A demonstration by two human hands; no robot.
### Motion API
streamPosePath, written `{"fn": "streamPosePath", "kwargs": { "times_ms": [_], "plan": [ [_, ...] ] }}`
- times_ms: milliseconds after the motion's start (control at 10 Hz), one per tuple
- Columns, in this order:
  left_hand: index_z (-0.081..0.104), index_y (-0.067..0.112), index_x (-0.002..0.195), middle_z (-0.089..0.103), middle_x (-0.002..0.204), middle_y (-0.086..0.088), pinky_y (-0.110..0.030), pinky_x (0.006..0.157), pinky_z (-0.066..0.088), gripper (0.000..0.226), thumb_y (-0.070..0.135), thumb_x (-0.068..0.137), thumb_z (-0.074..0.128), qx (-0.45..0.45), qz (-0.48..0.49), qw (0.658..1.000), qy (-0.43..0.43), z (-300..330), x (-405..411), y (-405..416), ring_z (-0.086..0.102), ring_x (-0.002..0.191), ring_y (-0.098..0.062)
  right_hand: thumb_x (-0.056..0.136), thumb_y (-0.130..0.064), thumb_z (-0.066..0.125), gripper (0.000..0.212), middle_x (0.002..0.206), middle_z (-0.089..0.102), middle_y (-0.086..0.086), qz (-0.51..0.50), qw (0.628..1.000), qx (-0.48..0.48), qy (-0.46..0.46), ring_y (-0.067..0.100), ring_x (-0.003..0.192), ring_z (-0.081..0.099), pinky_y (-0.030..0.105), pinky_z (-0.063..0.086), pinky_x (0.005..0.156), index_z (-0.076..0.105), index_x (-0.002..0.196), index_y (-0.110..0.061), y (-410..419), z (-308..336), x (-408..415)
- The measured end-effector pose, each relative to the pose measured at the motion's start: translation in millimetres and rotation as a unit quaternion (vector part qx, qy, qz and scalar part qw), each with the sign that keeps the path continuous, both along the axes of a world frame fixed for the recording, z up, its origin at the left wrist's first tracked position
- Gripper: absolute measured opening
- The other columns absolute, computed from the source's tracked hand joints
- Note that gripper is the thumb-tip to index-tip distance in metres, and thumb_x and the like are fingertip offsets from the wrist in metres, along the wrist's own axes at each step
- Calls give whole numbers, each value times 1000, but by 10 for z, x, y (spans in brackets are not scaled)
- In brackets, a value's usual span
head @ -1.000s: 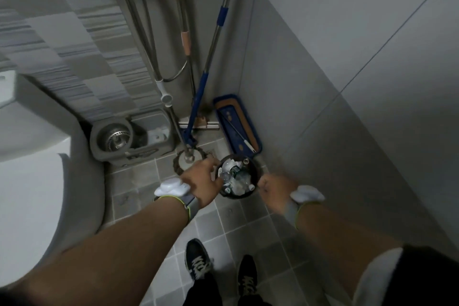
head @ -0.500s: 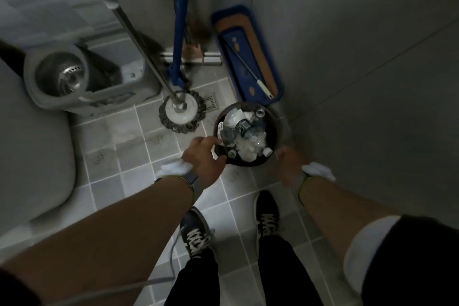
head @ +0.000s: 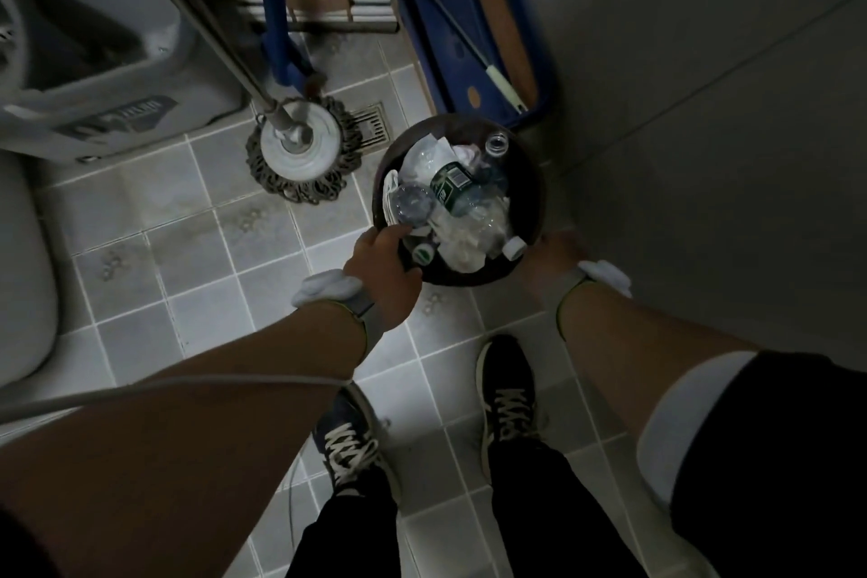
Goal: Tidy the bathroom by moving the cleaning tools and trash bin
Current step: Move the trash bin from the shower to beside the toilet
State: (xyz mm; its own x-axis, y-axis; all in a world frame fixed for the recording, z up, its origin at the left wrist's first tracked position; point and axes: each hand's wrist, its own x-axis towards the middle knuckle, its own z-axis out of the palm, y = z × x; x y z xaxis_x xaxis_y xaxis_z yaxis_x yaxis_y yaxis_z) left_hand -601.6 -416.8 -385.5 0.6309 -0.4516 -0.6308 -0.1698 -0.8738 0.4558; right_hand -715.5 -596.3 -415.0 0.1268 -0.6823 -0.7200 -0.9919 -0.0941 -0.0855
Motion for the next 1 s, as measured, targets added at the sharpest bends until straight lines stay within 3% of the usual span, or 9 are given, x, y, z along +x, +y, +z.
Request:
{"fn": "streamPosePath", "kwargs": {
  "times_ms": [200,300,400,500,600,700,800,900,1000],
  "plan": [
    [44,16,140,48,140,-13,-36,106,38,52,19,91,59,5,-16,999,37,-158,63,-28,44,130,-34,96,-39,44,41,115,64,9,-104,990,46,-79,29,101,63,24,59,68,57,116,-6,5,-260,54],
    [50,15,134,54,134,-14,-38,102,42,43,17,92,55,17,-19,999,40,-217,110,-23,48,126,-36,98,-25,57,34,116,58,5,-181,970,106,-127,28,106,61,13,55,55,52,126,-6,42,-257,79],
    [50,10,134,53,136,-17,-37,99,42,41,19,95,53,40,-29,997,56,-174,134,-33,49,125,-38,105,-21,40,38,143,48,14,-126,983,122,-57,26,122,54,33,42,107,40,141,-9,134,-255,45],
    [49,6,135,49,140,-18,-36,100,40,41,23,98,50,77,-48,993,78,6,159,26,48,126,-38,99,-11,47,38,128,56,19,-337,922,103,-160,16,71,59,27,60,65,44,137,-14,248,38,124],
    [46,6,137,50,139,-17,-37,100,42,42,21,98,48,109,-63,986,107,228,166,92,50,125,-36,96,-10,51,37,122,57,26,-234,960,96,-117,12,59,48,17,52,47,47,132,-5,320,187,20],
    [46,5,137,54,135,-17,-36,99,43,41,20,98,47,107,-66,985,118,600,157,234,54,120,-34,101,-18,49,36,132,54,24,-321,927,161,-108,21,84,62,19,56,68,46,135,-5,401,596,-38],
    [46,12,137,59,131,-12,-30,93,44,42,24,97,50,101,-39,988,108,1070,95,410,59,113,-31,105,-33,38,47,149,41,16,32,987,155,6,26,134,44,30,26,113,37,143,-5,518,1134,-171],
    [39,13,143,52,140,-10,-26,90,41,47,25,99,47,90,-29,990,101,1673,-41,560,57,117,-29,103,-15,42,36,128,56,22,-155,973,163,-58,28,95,63,26,56,78,45,137,-2,621,1796,-136],
    [42,15,141,53,137,-11,-24,81,40,44,22,98,47,59,-3,992,108,2300,-164,702,58,114,-30,94,-8,51,34,115,63,26,-176,975,101,-92,36,90,67,37,59,68,51,126,5,721,2405,-120]
  ]
}}
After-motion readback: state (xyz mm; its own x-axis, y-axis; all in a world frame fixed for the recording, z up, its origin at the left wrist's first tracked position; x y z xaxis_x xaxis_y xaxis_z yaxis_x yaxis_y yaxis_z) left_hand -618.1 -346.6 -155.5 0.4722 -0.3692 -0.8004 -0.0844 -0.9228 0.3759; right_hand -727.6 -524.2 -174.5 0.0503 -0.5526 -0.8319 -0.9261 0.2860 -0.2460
